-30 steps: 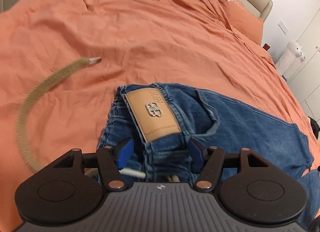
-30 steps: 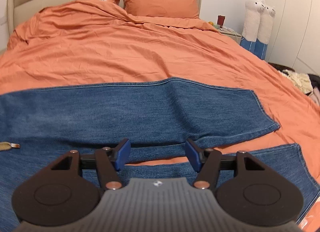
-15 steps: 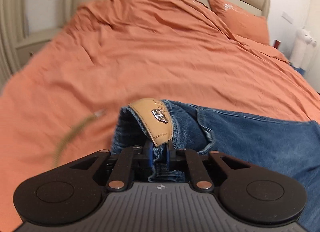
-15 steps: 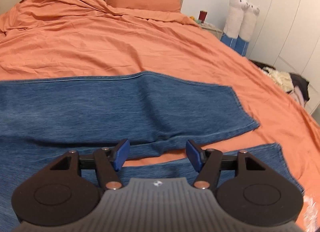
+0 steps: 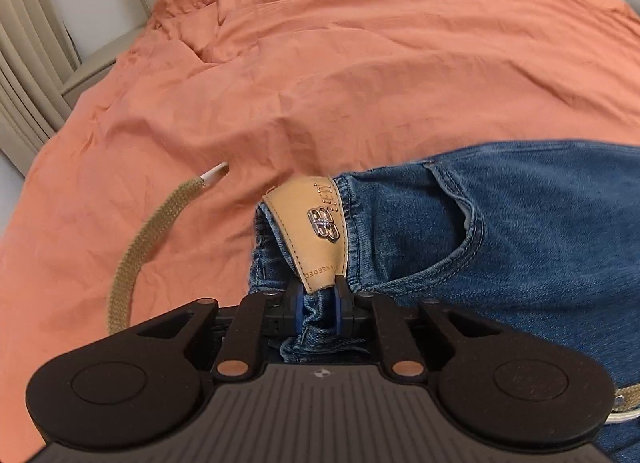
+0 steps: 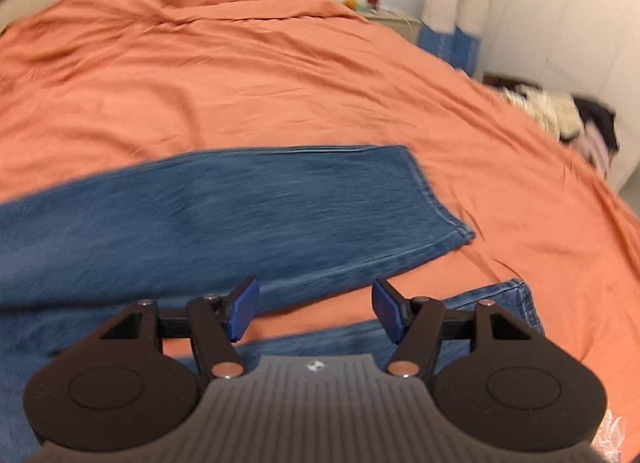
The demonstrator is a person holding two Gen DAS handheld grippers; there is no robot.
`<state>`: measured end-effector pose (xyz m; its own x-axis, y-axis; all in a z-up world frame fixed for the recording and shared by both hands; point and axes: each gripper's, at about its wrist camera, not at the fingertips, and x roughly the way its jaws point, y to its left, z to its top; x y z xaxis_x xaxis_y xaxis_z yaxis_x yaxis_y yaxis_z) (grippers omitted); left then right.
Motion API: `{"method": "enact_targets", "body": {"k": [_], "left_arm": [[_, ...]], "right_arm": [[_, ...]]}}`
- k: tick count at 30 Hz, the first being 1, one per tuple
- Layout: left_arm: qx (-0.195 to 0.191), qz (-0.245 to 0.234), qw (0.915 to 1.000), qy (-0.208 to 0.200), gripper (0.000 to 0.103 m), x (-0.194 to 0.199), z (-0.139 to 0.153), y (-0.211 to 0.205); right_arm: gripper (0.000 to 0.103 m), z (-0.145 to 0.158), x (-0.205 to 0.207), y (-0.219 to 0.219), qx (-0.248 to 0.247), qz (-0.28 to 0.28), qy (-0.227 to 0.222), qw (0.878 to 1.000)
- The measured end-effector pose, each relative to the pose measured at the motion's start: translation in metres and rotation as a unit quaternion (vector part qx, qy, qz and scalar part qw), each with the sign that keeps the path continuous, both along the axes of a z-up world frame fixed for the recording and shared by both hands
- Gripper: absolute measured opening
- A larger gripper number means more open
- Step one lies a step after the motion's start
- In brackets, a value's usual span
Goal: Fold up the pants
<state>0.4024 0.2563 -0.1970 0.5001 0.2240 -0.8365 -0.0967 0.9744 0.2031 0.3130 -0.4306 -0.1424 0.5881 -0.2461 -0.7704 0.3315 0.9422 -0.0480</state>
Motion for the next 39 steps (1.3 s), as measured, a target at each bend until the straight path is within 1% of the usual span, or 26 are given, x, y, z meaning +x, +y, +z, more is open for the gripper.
{"method": "enact_targets", "body": {"k": [3,6,10,14,17,19,20,21,22,23,24,25,26,28,30,32,33,34,35,37,39], "left_arm": [[0.017,0.000,0.9995,0.026,0.019,0.007,0.002,-0.005],[0.021,0.015,0.9988,0.043,0.020,0.016,0.002,-0.008],[0.027,0.023,0.9990,0.029,0.020,0.011,-0.004,-0.011],[0.019,0.044,0.9984,0.029,0.020,0.013,-0.004,-0.010],[0.037,0.049,0.9974,0.037,0.021,0.017,-0.006,-0.017],[0.047,0.051,0.9968,0.040,0.021,0.018,-0.008,-0.021],[0.048,0.054,0.9966,0.041,0.021,0.019,-0.009,-0.021],[0.046,0.055,0.9966,0.041,0.021,0.020,-0.009,-0.020],[0.043,0.057,0.9967,0.039,0.021,0.020,-0.009,-0.019],[0.042,0.058,0.9967,0.037,0.021,0.019,-0.010,-0.019],[0.044,0.059,0.9967,0.034,0.021,0.018,-0.010,-0.019],[0.049,0.060,0.9965,0.033,0.021,0.018,-0.011,-0.021],[0.056,0.061,0.9961,0.031,0.021,0.017,-0.012,-0.024],[0.077,0.063,0.9947,0.028,0.021,0.017,-0.010,-0.032],[0.088,0.066,0.9940,0.007,0.019,0.013,0.000,-0.037],[0.083,0.072,0.9936,-0.026,0.018,0.006,0.012,-0.038],[0.081,0.074,0.9931,-0.040,0.018,0.002,0.017,-0.038],[0.081,0.075,0.9926,-0.051,0.018,-0.001,0.019,-0.039],[0.083,0.078,0.9919,-0.056,0.018,-0.002,0.018,-0.040],[0.084,0.087,0.9917,-0.044,0.018,0.001,0.007,-0.040],[0.099,0.087,0.9907,-0.032,0.019,0.006,-0.003,-0.045]], "right_arm": [[0.060,0.000,0.022,-0.052,0.022,-0.023,-0.011,0.999],[0.060,-0.007,0.058,-0.102,0.040,-0.031,-0.012,0.999],[0.055,-0.031,0.106,-0.151,0.068,-0.041,-0.012,0.997],[0.054,-0.058,0.145,-0.180,0.095,-0.039,-0.018,0.995],[0.054,-0.080,0.173,-0.198,0.140,-0.032,-0.003,0.990],[0.056,-0.093,0.183,-0.209,0.196,-0.026,0.005,0.980],[0.056,-0.096,0.186,-0.213,0.212,-0.023,0.004,0.977],[0.048,-0.097,0.188,-0.216,0.224,-0.014,0.000,0.974],[0.027,-0.096,0.190,-0.217,0.229,-0.010,0.000,0.973],[0.018,-0.095,0.192,-0.217,0.228,-0.005,0.006,0.974],[0.015,-0.091,0.193,-0.215,0.218,0.003,0.010,0.976],[0.012,-0.086,0.194,-0.210,0.197,0.014,0.010,0.980],[0.011,-0.078,0.192,-0.204,0.173,0.021,0.005,0.985],[0.010,-0.057,0.185,-0.191,0.126,0.040,-0.029,0.991],[0.008,-0.031,0.175,-0.183,0.092,0.061,-0.081,0.991],[0.006,-0.013,0.170,-0.183,0.081,0.059,-0.120,0.988],[0.006,-0.009,0.171,-0.181,0.066,0.057,-0.127,0.988],[0.006,-0.009,0.174,-0.179,0.050,0.057,-0.125,0.989],[0.006,-0.014,0.180,-0.176,0.032,0.055,-0.114,0.992],[0.006,-0.034,0.196,-0.167,0.002,0.049,-0.074,0.996],[0.007,-0.057,0.209,-0.162,-0.007,0.031,-0.033,0.999]]}}
